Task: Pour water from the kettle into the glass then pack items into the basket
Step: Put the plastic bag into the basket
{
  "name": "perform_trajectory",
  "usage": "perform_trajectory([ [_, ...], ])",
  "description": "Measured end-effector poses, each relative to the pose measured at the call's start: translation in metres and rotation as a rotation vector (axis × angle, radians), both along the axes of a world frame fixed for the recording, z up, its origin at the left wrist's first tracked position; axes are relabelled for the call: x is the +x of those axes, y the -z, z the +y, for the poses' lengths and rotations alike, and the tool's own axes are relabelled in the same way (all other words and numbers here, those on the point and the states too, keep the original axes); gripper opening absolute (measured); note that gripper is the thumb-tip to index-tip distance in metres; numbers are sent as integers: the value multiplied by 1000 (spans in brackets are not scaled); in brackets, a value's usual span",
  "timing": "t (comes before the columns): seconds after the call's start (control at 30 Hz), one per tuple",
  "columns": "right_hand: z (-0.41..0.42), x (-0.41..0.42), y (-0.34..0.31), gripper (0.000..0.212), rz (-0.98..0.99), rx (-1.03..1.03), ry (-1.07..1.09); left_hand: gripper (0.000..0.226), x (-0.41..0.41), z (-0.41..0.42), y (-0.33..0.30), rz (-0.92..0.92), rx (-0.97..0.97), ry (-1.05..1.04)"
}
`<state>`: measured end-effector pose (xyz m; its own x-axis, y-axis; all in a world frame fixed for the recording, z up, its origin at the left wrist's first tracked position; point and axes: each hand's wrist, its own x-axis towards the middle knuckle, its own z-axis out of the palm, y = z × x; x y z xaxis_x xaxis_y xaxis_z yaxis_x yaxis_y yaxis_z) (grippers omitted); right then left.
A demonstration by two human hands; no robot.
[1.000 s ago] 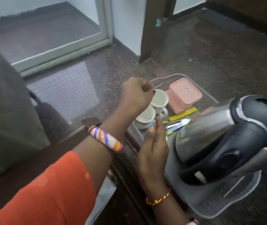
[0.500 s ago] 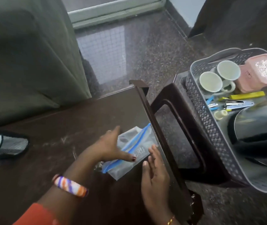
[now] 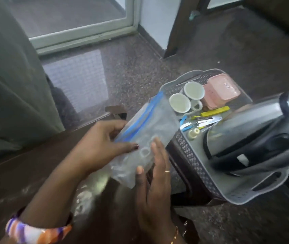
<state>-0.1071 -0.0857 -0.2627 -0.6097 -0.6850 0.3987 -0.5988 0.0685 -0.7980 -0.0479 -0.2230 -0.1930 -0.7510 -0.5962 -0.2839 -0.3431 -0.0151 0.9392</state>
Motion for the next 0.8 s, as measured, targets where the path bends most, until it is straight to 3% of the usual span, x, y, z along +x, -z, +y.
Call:
perform_trajectory([
  [0.13,-28,-48,-31,51,-84,-89,244,16,-87,-10,-37,-2,-413,129],
  [0.23,-42,-84,-33,60,-246,-41,392,41,-157,-9,-40,-81,-633,248],
  [0.37,-50,-123,-29,64,-385,142,392,39,-219,-6,-24,-136,-718,401],
  [0.57,-56,-158,-27,69,-513,290,401,27,-246,8,3,-290,-815,536],
  [0.7,-56,-158,-23,68,-514,232,437,46,-247,10,3,-409,-909,550],
  [0.8,-50,-154,-22,68,-498,301,382,58,-235,7,1,-317,-860,440],
])
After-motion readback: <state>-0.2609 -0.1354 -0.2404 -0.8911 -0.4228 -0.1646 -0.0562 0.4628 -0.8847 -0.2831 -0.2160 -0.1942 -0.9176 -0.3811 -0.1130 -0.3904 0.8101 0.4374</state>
